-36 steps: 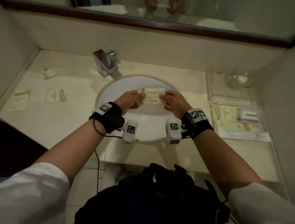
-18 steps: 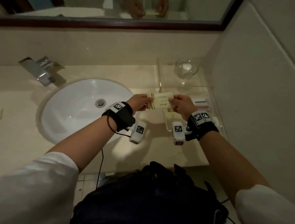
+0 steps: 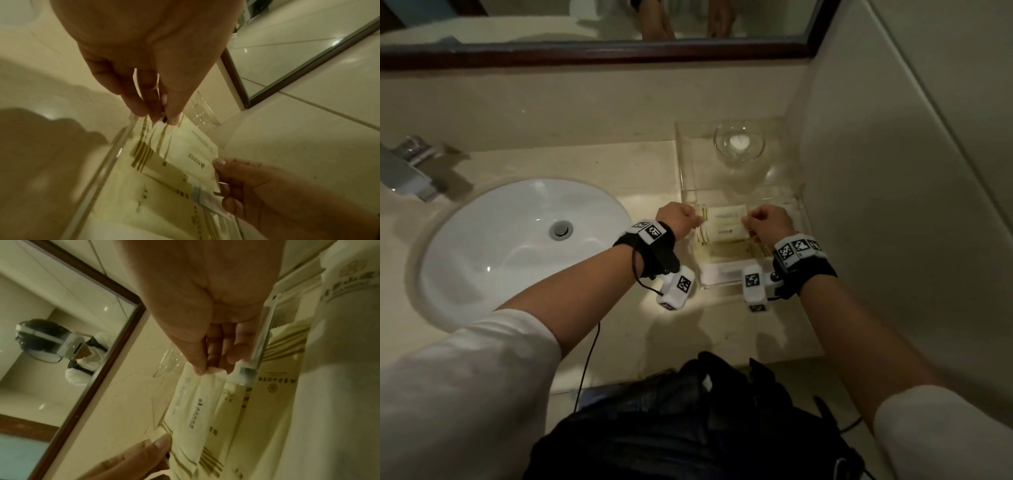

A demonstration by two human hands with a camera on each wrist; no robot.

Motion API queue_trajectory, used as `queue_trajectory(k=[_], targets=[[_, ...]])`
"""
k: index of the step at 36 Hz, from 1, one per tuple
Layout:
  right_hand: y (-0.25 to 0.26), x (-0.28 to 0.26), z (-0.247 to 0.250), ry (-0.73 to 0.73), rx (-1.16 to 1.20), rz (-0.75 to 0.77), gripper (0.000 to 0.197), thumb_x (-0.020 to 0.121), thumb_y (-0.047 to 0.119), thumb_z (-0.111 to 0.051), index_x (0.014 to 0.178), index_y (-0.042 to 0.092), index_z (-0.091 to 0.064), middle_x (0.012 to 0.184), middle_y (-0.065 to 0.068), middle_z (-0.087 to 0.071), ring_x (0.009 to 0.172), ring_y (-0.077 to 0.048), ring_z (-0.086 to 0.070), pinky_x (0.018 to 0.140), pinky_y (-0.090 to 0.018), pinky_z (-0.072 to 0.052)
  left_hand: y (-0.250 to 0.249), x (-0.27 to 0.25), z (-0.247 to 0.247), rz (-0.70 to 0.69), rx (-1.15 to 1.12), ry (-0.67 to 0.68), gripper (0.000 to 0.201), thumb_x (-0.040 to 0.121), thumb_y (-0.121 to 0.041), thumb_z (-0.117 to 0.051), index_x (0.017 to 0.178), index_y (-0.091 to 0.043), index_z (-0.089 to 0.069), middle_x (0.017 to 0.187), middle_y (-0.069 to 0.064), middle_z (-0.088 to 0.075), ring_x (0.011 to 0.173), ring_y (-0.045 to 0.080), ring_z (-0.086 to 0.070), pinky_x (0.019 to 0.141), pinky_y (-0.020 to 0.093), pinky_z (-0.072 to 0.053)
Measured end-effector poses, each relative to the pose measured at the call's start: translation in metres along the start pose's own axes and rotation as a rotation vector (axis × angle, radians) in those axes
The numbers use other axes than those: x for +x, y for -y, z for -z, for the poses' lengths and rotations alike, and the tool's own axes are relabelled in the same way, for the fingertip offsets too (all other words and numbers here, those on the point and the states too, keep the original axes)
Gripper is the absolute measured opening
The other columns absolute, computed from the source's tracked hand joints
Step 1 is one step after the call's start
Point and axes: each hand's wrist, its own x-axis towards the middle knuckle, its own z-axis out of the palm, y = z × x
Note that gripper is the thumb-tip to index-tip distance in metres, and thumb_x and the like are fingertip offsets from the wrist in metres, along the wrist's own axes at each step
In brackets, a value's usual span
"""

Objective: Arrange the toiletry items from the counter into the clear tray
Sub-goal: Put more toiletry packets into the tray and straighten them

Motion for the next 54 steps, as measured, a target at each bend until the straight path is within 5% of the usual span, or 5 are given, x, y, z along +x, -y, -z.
queue_trajectory(k=[8,13,24,33,54], targets=[[0.0,0.009,-0.006,-0.025,-0.223,0.01,0.01,0.084,0.022,-0.065,0.083,0.014,-0.071,0.08,-0.006,-0.072,0.08,-0.023,-0.068,0.079,-0.037,-0.057,-0.001,0.011,-0.003,-0.045,0.251,-0.039,0.016,0.08,-0.027,-0.07,0.079,-0.018,-0.058,0.085,-0.001,-0.06,0.085,0.018,-0.057,0.072,0.024,-0.039],[0.001,0.01,-0.009,-0.041,-0.296,0.003,0.012,0.087,0.02,-0.063,0.092,0.012,-0.071,0.089,-0.003,-0.071,0.08,-0.017,-0.063,0.068,-0.023,-0.042,-0.003,0.012,-0.007,-0.084,0.357,-0.061,0.017,0.079,-0.024,-0.07,0.083,-0.019,-0.054,0.089,0.002,-0.063,0.088,0.024,-0.061,0.076,0.032,-0.048],[-0.001,0.013,-0.015,-0.066,-0.357,0.098,0.011,0.086,0.013,-0.061,0.096,0.01,-0.061,0.091,-0.004,-0.065,0.083,-0.019,-0.06,0.068,-0.027,-0.045,-0.003,0.01,-0.018,-0.43,0.549,-0.065,0.035,0.078,0.007,-0.056,0.109,-0.007,-0.06,0.117,0.014,-0.051,0.107,0.03,-0.052,0.083,0.031,-0.044],[-0.011,0.012,-0.013,0.147,-0.46,0.43,0.043,0.081,0.002,-0.067,0.123,0.007,-0.058,0.125,-0.011,-0.046,0.101,-0.023,-0.055,0.09,-0.022,-0.044,0.006,0.004,-0.02,-0.554,0.725,0.014,0.053,0.083,-0.029,-0.067,0.13,-0.01,-0.051,0.13,0.011,-0.049,0.12,0.028,-0.045,0.098,0.038,-0.044],[-0.008,0.015,-0.018,0.157,-0.746,0.523,0.053,0.077,0.022,-0.075,0.122,0.003,-0.055,0.126,-0.014,-0.045,0.117,-0.028,-0.045,0.1,-0.029,-0.036,-0.01,-0.005,-0.011,-0.471,1.018,0.079,0.051,0.083,-0.018,-0.061,0.131,-0.006,-0.048,0.128,0.013,-0.048,0.113,0.031,-0.05,0.092,0.039,-0.044]])
